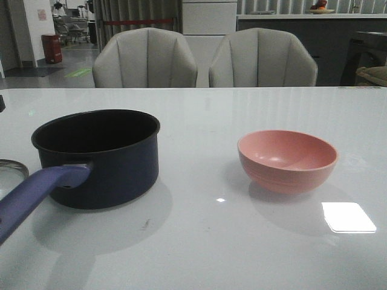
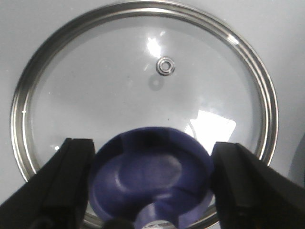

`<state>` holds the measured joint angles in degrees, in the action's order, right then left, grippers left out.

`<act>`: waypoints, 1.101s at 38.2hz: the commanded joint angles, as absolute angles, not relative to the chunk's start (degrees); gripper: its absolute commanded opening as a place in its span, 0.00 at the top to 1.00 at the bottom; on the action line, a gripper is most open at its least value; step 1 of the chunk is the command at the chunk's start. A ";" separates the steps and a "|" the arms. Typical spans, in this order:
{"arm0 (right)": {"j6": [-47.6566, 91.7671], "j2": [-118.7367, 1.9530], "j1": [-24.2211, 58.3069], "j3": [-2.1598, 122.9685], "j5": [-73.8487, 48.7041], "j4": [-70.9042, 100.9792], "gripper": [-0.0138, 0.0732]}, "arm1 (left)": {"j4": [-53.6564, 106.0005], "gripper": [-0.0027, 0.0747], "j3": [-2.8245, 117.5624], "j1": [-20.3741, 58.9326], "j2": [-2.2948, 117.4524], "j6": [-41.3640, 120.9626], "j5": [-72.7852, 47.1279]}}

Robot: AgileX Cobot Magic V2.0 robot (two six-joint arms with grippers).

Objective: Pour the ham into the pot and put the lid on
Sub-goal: 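Lift the glass lid by its knob with the left gripper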

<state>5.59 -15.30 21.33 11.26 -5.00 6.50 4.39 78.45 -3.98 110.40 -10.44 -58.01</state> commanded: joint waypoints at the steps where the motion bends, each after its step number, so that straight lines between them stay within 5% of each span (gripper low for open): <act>1: 6.04 -15.63 21.49 12.83 -0.63 6.61 0.66 | 4.79 0.63 80.19 -3.83 107.49 -10.76 -57.83; 42: 6.04 -15.63 21.49 12.83 -0.63 6.61 0.66 | 3.78 0.63 84.76 -3.83 106.10 -10.66 -63.30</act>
<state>5.59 -15.30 21.33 11.26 -5.00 6.50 3.62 82.96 -3.98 109.84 -10.44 -63.24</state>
